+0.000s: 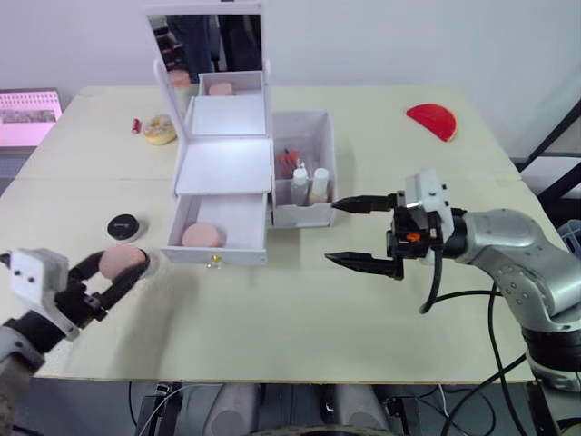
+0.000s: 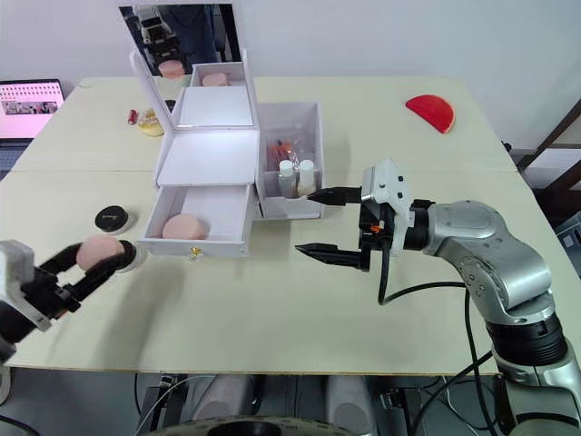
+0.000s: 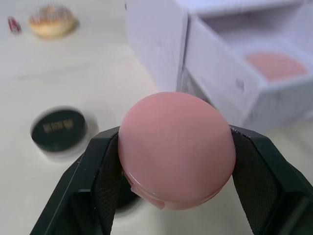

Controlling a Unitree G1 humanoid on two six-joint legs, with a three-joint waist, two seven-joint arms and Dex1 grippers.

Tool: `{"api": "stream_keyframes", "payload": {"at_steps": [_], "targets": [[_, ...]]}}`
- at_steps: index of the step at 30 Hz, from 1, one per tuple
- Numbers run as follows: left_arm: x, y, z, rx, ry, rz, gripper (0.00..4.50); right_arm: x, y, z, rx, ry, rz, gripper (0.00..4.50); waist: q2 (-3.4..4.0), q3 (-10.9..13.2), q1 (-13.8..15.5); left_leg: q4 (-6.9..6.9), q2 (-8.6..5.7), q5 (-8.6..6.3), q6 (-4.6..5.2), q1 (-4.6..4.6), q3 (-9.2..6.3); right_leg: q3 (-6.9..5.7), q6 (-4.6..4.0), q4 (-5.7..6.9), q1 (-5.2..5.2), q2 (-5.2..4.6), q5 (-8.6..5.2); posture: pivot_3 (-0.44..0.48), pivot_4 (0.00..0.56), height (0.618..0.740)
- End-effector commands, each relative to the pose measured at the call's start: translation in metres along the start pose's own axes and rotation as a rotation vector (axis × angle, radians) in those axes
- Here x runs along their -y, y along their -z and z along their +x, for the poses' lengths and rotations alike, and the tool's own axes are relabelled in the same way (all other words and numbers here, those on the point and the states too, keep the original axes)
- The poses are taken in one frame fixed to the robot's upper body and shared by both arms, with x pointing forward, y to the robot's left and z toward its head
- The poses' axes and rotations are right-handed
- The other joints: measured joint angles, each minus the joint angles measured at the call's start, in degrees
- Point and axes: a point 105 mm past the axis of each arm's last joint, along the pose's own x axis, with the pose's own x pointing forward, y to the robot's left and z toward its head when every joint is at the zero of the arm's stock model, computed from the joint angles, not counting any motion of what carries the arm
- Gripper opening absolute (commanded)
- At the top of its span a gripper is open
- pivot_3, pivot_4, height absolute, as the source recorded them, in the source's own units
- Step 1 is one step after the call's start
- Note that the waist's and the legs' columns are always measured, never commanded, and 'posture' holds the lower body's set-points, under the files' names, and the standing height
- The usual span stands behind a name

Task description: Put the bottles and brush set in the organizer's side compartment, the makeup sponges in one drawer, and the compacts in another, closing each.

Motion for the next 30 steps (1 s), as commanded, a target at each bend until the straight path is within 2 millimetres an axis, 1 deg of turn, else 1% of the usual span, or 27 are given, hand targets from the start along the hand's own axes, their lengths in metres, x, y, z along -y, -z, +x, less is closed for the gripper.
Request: {"api": "stream_keyframes", "payload": {"at_steps": [1,4,6,11,14,16,24,30], "targets": [[0.004,-0.036,0.01,0.08,0.065,0.058,2.66,0.001,-0.009,-0.003,0.018,0.015,-0.047,4.5,0.0,0.0,-0.13,0.0,0.0,0.0,0.0,0.01,0.01,0.0,0.0,0.0,0.01,0.0,0.0,0.0,0.15,0.739],[0.022,-0.056,0.027,0.105,0.202,0.084,2.66,0.001,-0.011,-0.004,0.018,0.023,-0.05,4.5,0.01,0.01,-0.22,-0.01,-0.01,0.0,0.0,0.01,0.04,0.03,-0.14,0.0,-0.01,0.01,0.1,0.0,0.15,0.739],[0.035,-0.061,0.036,0.101,0.304,0.092,2.66,0.002,-0.012,-0.005,0.019,0.024,-0.052,4.5,0.02,0.01,-0.24,-0.04,-0.02,0.0,0.0,0.02,0.08,0.06,-0.21,-0.01,-0.01,0.01,0.15,0.0,0.15,0.739],[0.05,-0.057,0.054,0.037,0.501,0.124,2.66,0.003,-0.02,-0.008,0.036,0.015,-0.05,4.5,0.03,0.03,-0.4,-0.18,0.0,0.0,0.0,0.05,0.25,0.23,-0.2,0.0,-0.14,0.04,0.16,0.0,0.15,0.739],[0.064,-0.053,0.062,-0.01,0.651,0.122,2.66,0.005,-0.026,-0.011,0.043,0.015,-0.055,4.5,0.03,0.03,-0.36,-0.22,0.04,0.0,0.0,0.05,0.33,0.29,-0.2,0.01,-0.2,0.08,0.16,0.0,0.15,0.739],[0.069,-0.051,0.066,-0.032,0.72,0.118,2.66,0.005,-0.031,-0.012,0.05,0.014,-0.058,4.5,0.02,0.04,-0.35,-0.22,0.05,0.0,0.0,0.04,0.38,0.33,-0.2,0.01,-0.21,0.09,0.16,0.0,0.15,0.739],[0.077,-0.043,0.087,-0.057,0.818,0.143,2.66,0.0,-0.038,-0.011,0.059,0.005,-0.069,4.5,-0.02,0.07,-0.4,-0.3,0.11,0.0,0.01,0.05,0.6,0.46,0.01,-0.01,-0.29,0.09,0.27,0.0,0.15,0.739],[0.083,-0.04,0.094,-0.052,0.858,0.131,2.66,-0.001,-0.036,-0.012,0.055,0.025,-0.069,4.5,-0.04,0.07,-0.4,-0.29,0.13,0.01,0.0,0.06,0.68,0.52,0.12,-0.01,-0.3,0.09,0.33,0.0,0.15,0.739]]}}
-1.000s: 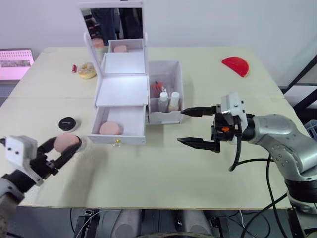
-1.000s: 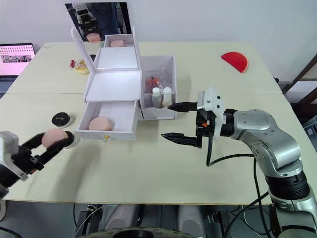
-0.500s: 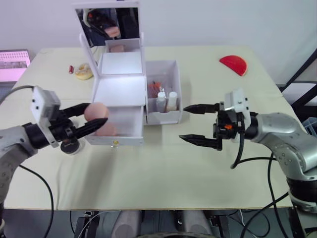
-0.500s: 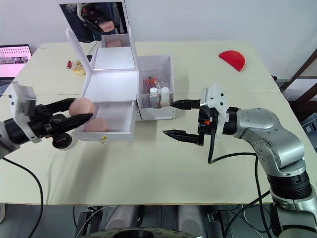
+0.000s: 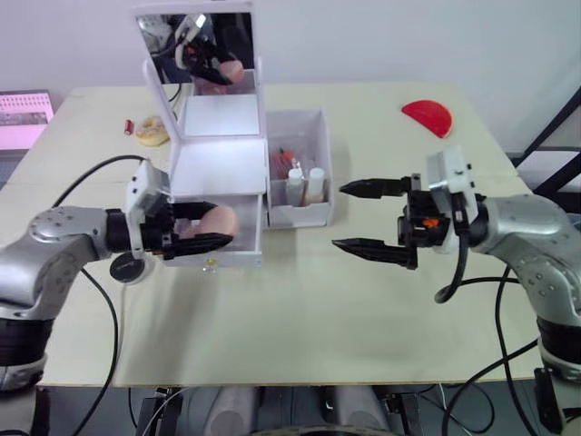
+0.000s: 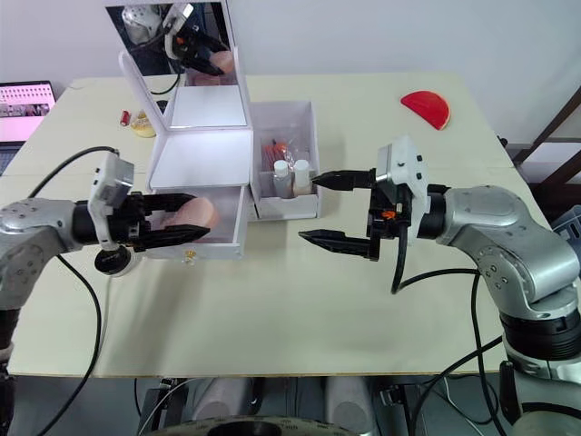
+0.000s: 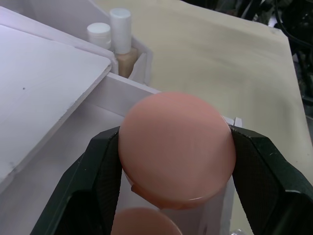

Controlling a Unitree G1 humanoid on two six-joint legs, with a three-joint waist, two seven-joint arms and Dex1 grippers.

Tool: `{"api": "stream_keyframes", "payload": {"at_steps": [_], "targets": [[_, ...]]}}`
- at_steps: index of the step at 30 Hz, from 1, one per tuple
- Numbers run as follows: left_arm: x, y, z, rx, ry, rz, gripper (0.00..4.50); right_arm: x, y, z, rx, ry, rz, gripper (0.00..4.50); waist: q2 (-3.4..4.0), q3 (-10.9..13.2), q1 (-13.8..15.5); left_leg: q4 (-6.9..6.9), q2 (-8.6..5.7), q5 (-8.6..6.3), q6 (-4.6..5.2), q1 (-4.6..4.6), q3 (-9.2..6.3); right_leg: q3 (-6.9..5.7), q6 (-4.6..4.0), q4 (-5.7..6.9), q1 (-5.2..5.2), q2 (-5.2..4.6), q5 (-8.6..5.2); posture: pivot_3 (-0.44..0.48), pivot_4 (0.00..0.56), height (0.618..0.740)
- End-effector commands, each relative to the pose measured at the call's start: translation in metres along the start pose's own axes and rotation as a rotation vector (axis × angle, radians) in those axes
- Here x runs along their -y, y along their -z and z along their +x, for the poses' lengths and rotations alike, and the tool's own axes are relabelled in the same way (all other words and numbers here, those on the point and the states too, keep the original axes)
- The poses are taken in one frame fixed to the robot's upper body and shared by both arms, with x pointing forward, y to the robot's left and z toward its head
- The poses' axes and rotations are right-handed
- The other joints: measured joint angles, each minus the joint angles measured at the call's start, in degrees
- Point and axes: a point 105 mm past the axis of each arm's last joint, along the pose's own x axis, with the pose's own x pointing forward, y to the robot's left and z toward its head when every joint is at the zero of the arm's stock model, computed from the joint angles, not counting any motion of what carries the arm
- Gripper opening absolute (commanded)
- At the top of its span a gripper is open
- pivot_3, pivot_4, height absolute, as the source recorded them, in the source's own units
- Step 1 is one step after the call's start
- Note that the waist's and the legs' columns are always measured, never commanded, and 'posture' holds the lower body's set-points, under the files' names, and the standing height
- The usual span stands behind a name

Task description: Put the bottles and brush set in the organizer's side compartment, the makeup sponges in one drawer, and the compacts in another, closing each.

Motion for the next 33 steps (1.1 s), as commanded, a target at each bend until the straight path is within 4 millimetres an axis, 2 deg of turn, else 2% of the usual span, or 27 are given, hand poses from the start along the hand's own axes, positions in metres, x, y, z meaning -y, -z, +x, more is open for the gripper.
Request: {"api": "stream_keyframes", "payload": {"at_steps": [1,10,12,14,22,26,29,32,33], "targets": [[0.001,-0.007,0.002,0.011,0.019,0.046,2.66,-0.003,-0.01,-0.003,0.02,0.008,-0.041,4.5,0.0,0.0,-0.02,0.0,0.0,0.0,0.0,0.0,0.02,0.02,0.01,0.0,0.0,0.0,0.01,0.0,0.15,0.739],[-0.001,-0.009,0.005,0.026,0.027,0.04,2.66,-0.002,-0.007,-0.003,0.01,0.029,-0.046,4.5,0.0,0.0,0.01,0.03,0.01,0.0,0.0,0.01,0.07,0.06,0.06,0.01,-0.01,0.0,0.04,0.0,0.15,0.739],[-0.002,-0.011,0.006,0.031,0.024,0.041,3.71,-0.002,-0.006,-0.002,0.01,0.032,-0.047,4.5,-0.01,0.0,0.0,0.03,0.01,0.0,0.0,0.01,0.09,0.07,0.09,0.0,-0.01,0.0,0.05,0.0,0.15,0.739],[-0.003,-0.011,0.006,0.032,0.02,0.042,4.49,-0.002,-0.006,-0.002,0.01,0.033,-0.048,4.5,0.0,0.0,0.0,0.03,0.01,0.0,0.0,0.01,0.08,0.07,0.09,0.01,-0.01,0.0,0.06,0.0,0.15,0.739],[-0.006,-0.021,-0.001,0.047,-0.002,0.048,4.49,-0.002,-0.006,-0.001,0.013,0.037,-0.049,4.5,0.0,0.0,-0.01,0.05,0.01,0.01,0.0,0.02,0.1,0.09,0.13,0.01,-0.01,0.0,0.08,0.0,0.15,0.739],[-0.005,-0.031,-0.013,0.07,-0.043,0.055,4.49,-0.002,-0.004,0.0,0.011,0.04,-0.048,4.5,-0.01,0.0,-0.18,0.05,0.01,0.01,0.0,0.02,0.1,0.09,0.14,0.01,-0.01,0.0,0.09,0.0,0.15,0.739],[0.006,-0.036,-0.028,0.082,-0.044,0.025,4.49,-0.001,-0.003,0.0,0.008,0.047,-0.047,4.5,-0.01,0.0,-0.68,0.04,0.02,0.01,0.0,0.02,0.11,0.11,0.16,0.01,-0.03,0.0,0.1,0.0,0.15,0.739],[0.023,-0.029,-0.043,0.039,-0.011,-0.023,3.72,-0.002,-0.002,0.0,0.009,0.05,-0.043,4.5,-0.01,0.0,-1.3,0.03,0.03,0.01,0.0,0.02,0.13,0.13,0.17,0.01,-0.03,0.0,0.1,0.0,0.15,0.739],[0.03,-0.025,-0.048,0.014,0.005,-0.044,3.24,-0.002,-0.002,0.0,0.01,0.05,-0.041,4.5,-0.01,0.0,-1.49,0.03,0.04,0.01,0.0,0.02,0.13,0.14,0.16,0.01,-0.03,0.0,0.1,0.0,0.15,0.739]]}}
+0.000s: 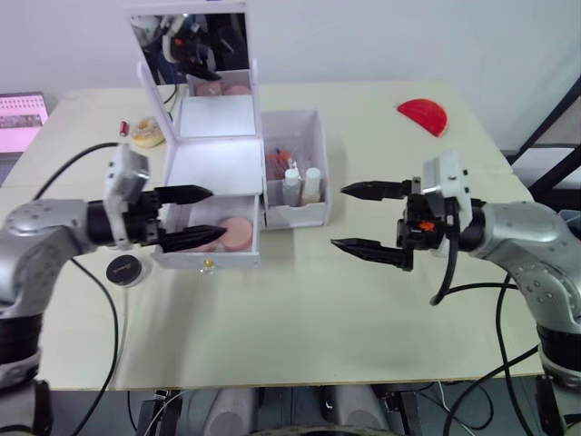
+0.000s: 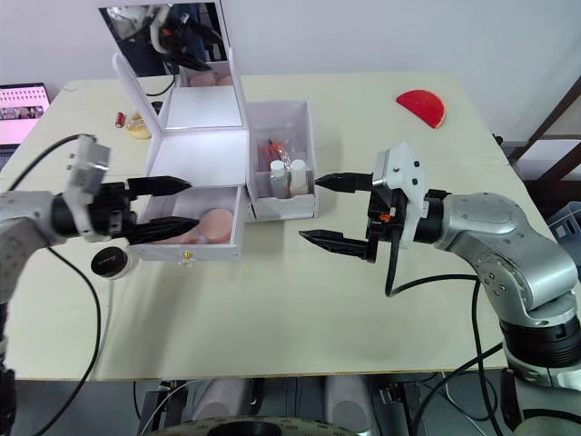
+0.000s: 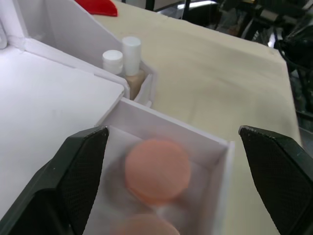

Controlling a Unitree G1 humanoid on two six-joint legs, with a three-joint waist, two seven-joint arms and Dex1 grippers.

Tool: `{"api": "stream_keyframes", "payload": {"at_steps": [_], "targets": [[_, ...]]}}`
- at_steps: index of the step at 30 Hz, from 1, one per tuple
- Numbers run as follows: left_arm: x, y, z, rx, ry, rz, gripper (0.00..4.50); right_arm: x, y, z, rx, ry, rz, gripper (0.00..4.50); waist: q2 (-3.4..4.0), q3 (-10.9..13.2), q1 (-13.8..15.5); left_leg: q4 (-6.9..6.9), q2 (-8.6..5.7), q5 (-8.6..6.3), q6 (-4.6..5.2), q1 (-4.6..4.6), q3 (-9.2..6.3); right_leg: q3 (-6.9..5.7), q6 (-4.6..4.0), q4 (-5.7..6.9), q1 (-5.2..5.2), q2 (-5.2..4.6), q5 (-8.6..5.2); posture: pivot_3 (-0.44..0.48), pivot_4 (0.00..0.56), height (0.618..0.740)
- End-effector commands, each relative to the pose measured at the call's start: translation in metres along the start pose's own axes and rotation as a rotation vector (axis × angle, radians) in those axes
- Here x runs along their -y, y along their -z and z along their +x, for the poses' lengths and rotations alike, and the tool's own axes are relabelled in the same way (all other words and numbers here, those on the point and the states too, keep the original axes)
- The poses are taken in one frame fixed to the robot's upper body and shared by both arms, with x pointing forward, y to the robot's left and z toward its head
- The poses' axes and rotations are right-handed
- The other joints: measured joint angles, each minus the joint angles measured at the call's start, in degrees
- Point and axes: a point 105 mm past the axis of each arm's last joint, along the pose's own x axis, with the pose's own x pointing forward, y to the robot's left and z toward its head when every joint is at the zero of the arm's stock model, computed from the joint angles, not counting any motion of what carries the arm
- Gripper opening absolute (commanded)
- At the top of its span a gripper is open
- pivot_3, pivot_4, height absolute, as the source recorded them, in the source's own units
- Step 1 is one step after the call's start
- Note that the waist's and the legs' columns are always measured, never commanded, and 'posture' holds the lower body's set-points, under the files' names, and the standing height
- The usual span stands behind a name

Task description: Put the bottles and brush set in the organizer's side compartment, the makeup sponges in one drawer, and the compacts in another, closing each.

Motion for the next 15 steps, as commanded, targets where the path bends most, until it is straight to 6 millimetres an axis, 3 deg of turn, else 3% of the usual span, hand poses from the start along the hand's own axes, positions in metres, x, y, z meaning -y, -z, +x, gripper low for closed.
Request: {"api": "stream_keyframes", "payload": {"at_steps": [1,6,15], "targets": [[0.023,0.0,-0.017,-0.053,0.06,-0.015,2.71,-0.002,-0.01,0.0,0.032,0.001,-0.049,4.5,0.01,0.0,-0.23,0.0,0.01,0.0,0.0,0.04,0.06,0.06,0.0,0.01,0.0,0.0,0.0,0.0,0.15,0.739],[0.028,0.023,-0.028,-0.184,0.055,-0.025,0.02,-0.001,-0.009,0.002,0.034,0.0,-0.047,4.5,0.02,0.01,0.31,0.03,0.13,0.01,0.01,0.04,0.14,0.07,-0.35,0.03,-0.01,0.06,-0.07,0.0,0.15,0.739],[0.015,0.045,-0.017,-0.279,-0.008,0.088,0.02,-0.002,-0.01,0.002,0.038,0.0,-0.049,4.5,0.02,0.02,0.17,0.19,0.16,0.0,0.0,-0.01,0.25,0.1,-0.41,0.01,0.01,0.05,-0.02,0.0,0.15,0.739]]}}
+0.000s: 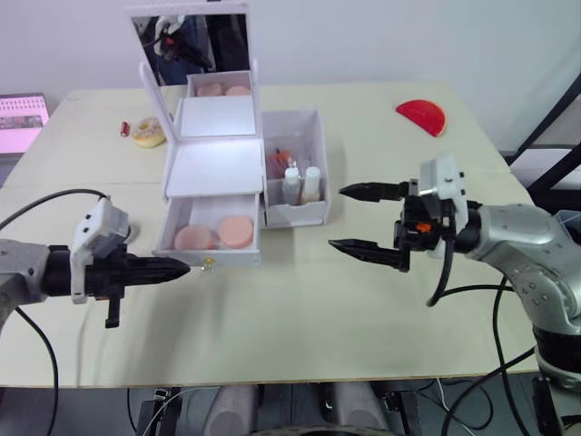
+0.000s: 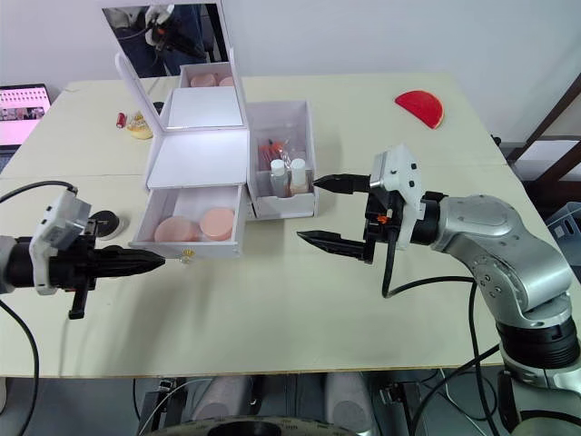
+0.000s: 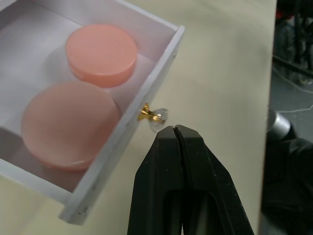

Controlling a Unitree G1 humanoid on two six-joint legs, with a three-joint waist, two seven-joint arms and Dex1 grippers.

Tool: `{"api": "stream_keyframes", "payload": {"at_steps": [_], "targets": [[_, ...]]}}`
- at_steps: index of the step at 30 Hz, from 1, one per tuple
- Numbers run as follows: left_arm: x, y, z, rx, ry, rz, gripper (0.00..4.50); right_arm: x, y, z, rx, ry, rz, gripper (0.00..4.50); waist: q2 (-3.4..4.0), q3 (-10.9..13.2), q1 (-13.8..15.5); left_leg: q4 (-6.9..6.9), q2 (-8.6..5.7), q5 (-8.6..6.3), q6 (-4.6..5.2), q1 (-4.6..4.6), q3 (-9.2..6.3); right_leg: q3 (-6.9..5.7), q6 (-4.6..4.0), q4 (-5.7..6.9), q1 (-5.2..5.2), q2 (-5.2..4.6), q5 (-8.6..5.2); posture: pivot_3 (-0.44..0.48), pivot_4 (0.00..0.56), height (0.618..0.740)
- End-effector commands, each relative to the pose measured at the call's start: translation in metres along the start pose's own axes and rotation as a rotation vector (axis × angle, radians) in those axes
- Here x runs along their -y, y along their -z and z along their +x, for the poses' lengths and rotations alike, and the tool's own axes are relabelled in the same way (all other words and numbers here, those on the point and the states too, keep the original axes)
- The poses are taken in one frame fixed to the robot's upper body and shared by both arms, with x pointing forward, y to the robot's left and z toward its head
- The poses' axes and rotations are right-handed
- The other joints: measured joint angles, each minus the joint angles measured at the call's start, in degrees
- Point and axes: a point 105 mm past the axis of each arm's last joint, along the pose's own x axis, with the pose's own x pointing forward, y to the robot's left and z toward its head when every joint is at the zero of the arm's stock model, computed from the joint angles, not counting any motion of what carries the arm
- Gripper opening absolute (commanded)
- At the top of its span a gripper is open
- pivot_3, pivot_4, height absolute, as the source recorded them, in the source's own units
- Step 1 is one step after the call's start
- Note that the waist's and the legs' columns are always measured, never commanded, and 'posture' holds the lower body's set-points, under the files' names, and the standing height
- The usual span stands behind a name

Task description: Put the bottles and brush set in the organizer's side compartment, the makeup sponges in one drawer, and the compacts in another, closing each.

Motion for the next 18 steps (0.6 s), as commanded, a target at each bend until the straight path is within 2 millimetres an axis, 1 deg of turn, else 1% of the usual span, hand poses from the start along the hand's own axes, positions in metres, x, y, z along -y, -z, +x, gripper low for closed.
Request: {"api": "stream_keyframes", "payload": {"at_steps": [1,7,18], "targets": [[-0.006,-0.003,0.006,-0.021,-0.034,0.074,0.02,-0.002,-0.01,0.001,0.026,-0.002,-0.048,4.5,0.0,0.0,-0.03,-0.02,0.0,0.0,0.0,0.0,0.01,0.0,0.01,0.0,-0.01,0.0,0.01,0.0,0.15,0.739],[-0.018,-0.011,0.015,0.008,-0.073,0.096,0.02,0.0,-0.012,0.0,0.028,0.009,-0.056,4.5,-0.01,0.0,-0.03,-0.02,0.02,0.0,0.0,0.01,0.02,0.0,0.18,0.01,-0.01,0.02,0.11,0.0,0.15,0.739],[-0.06,-0.022,0.03,0.058,-0.203,0.131,0.02,-0.001,-0.014,0.001,0.035,0.015,-0.066,4.5,-0.03,0.01,-0.05,0.05,0.02,0.0,0.0,0.01,0.02,0.0,0.3,0.03,0.02,0.05,0.18,0.0,0.15,0.739]]}}
